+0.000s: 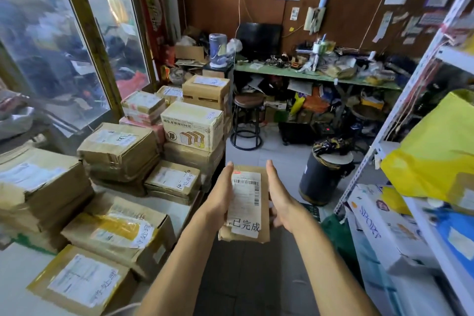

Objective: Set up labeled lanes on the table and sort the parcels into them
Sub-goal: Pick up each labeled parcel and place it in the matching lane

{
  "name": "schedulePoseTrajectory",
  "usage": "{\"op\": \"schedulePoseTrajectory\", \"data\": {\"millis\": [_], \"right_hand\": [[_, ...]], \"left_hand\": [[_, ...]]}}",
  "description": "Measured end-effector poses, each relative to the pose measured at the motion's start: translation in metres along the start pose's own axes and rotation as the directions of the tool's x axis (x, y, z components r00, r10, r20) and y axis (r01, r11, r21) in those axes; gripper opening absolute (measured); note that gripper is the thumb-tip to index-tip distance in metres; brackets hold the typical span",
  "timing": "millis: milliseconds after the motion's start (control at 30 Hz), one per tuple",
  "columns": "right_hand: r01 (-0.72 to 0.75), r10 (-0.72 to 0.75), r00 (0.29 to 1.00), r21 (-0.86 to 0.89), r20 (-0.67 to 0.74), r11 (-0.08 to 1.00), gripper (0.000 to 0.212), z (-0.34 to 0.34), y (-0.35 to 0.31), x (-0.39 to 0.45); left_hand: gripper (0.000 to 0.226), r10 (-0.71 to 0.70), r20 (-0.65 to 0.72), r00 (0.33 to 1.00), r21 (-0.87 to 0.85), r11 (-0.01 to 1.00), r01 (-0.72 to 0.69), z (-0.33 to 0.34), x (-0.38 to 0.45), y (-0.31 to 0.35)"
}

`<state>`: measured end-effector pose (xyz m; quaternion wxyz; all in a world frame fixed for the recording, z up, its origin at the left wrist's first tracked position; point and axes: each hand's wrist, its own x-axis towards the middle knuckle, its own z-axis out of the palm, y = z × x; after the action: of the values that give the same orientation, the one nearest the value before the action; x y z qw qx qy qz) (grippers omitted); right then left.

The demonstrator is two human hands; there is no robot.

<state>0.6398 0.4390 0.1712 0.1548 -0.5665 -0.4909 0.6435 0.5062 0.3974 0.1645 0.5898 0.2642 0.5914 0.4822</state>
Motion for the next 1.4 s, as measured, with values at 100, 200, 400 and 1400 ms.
{"op": "schedulePoseTrajectory", "data": {"millis": [100,200,400,1400], "right_hand": [[0.008,-0.008,1.000,0.001,0.007,1.000,0.086,-0.004,-0.021,0.029],[0.007,-0.007,1.000,0.017,-0.010,1.000,0.085,-0.008,-0.038,0.052],[0.005,-0.004,1.000,0.019,-0.027,1.000,0.069,-0.036,-0.064,0.082],[0.184,-0.069,0.925,-0.282,0.373,0.941,0.086,-0.208,-0.215,0.284]], "left_hand": [[0.076,0.008,-0.015,1.000,0.017,1.000,-0.007,-0.004,0.033,0.018],[0.073,0.002,-0.005,1.000,0.019,1.000,-0.002,-0.005,0.062,0.033],[0.077,-0.040,0.019,0.999,0.035,0.999,0.039,0.008,0.106,0.048],[0.067,0.024,-0.408,0.913,-0.160,0.982,-0.097,0.141,0.294,0.159]]}}
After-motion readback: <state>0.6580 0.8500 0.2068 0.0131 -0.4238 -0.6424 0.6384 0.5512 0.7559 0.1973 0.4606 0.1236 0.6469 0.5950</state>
